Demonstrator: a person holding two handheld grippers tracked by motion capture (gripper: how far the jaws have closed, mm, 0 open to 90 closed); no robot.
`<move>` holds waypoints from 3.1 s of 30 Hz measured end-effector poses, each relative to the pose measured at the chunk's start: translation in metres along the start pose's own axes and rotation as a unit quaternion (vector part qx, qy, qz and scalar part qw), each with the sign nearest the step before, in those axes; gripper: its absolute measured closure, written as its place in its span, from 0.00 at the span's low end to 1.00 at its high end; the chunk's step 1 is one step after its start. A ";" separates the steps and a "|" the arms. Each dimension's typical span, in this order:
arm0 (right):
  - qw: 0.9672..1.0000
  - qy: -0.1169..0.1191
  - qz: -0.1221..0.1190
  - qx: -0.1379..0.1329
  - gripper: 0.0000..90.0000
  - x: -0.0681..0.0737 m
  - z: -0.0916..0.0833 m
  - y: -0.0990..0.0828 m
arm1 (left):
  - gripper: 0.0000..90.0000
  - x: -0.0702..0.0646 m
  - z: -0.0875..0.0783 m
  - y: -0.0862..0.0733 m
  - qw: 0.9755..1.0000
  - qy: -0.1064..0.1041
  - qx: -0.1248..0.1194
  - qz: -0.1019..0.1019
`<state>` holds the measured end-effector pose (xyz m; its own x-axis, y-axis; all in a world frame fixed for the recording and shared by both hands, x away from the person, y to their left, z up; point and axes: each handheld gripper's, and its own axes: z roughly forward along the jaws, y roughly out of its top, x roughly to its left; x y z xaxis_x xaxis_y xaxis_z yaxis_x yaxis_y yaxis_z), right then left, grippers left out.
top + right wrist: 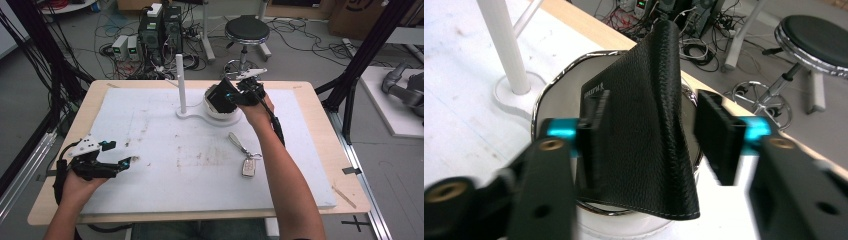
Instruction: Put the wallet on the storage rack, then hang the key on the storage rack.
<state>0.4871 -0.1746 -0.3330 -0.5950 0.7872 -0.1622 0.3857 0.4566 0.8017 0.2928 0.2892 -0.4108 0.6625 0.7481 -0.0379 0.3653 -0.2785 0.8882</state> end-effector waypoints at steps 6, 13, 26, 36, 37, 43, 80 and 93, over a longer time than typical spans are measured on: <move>1.000 -0.002 0.004 -0.028 0.42 -0.004 -0.019 0.002 | 0.17 0.001 0.001 0.000 1.000 -0.001 0.000 0.000; 0.998 0.000 0.003 -0.058 0.37 -0.005 -0.047 -0.004 | 0.17 -0.002 0.002 0.002 1.000 -0.002 -0.004 0.006; 0.997 0.015 0.022 -0.076 0.33 -0.016 -0.092 -0.054 | 0.17 -0.002 0.012 0.010 1.000 -0.010 -0.017 0.002; 0.995 0.027 0.051 -0.080 0.30 -0.008 -0.106 -0.093 | 0.17 -0.002 0.026 0.018 0.999 -0.010 -0.033 0.019; 0.995 0.028 0.053 -0.084 0.29 -0.007 -0.108 -0.098 | 0.17 -0.003 0.026 0.018 0.999 -0.008 -0.035 0.019; 0.993 0.032 0.071 -0.088 0.27 0.002 -0.114 -0.126 | 0.17 -0.004 0.027 0.018 0.999 -0.013 -0.042 0.025; 0.997 0.053 0.046 -0.045 0.23 0.034 -0.097 -0.155 | 0.17 -0.006 0.036 0.022 0.998 -0.009 -0.061 0.011; 0.997 0.063 0.037 0.025 0.23 0.040 -0.066 -0.156 | 0.17 -0.005 0.036 0.021 0.998 -0.014 -0.056 0.016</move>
<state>0.3566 -0.2415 -0.4270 -0.6455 0.7633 -0.0277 0.4643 0.4210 0.7792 0.3203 0.2582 -0.4086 0.6908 0.7227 -0.0194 0.2687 -0.2317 0.9350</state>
